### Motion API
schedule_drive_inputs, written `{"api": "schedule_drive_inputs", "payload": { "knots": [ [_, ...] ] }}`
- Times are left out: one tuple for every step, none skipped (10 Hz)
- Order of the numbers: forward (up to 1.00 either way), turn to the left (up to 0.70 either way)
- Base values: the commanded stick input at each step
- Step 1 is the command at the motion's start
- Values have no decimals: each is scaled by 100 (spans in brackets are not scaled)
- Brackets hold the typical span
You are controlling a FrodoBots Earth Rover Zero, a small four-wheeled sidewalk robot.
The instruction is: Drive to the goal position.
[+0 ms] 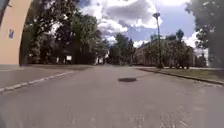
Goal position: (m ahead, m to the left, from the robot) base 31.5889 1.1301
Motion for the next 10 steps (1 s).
{"api": "schedule_drive_inputs", "payload": {
  "knots": [
    [85,1],
    [85,1],
    [85,1],
    [85,1],
    [85,1],
    [85,1],
    [85,1],
    [85,1],
    [85,1],
    [85,1]
  ]
}}
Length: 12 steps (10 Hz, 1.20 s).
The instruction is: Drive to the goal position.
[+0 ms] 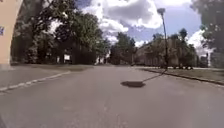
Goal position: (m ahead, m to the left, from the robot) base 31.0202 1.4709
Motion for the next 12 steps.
{"api": "schedule_drive_inputs", "payload": {
  "knots": [
    [85,1],
    [85,1],
    [85,1],
    [85,1],
    [85,1],
    [85,1],
    [85,1],
    [85,1],
    [85,1],
    [85,1],
    [85,1],
    [85,1]
  ]
}}
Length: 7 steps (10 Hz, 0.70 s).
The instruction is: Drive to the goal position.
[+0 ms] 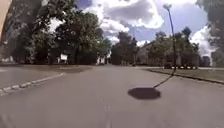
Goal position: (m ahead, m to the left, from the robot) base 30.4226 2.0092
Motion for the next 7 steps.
{"api": "schedule_drive_inputs", "payload": {
  "knots": [
    [85,1],
    [85,1],
    [85,1],
    [85,1],
    [85,1],
    [85,1],
    [85,1]
  ]
}}
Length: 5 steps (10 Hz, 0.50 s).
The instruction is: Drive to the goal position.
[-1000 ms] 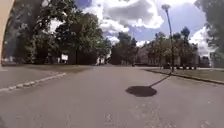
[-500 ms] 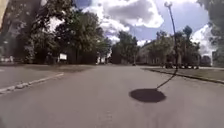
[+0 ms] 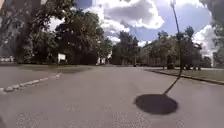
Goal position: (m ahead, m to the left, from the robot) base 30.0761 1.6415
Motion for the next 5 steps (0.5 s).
{"api": "schedule_drive_inputs", "payload": {
  "knots": [
    [85,1],
    [85,1],
    [85,1],
    [85,1],
    [85,1]
  ]
}}
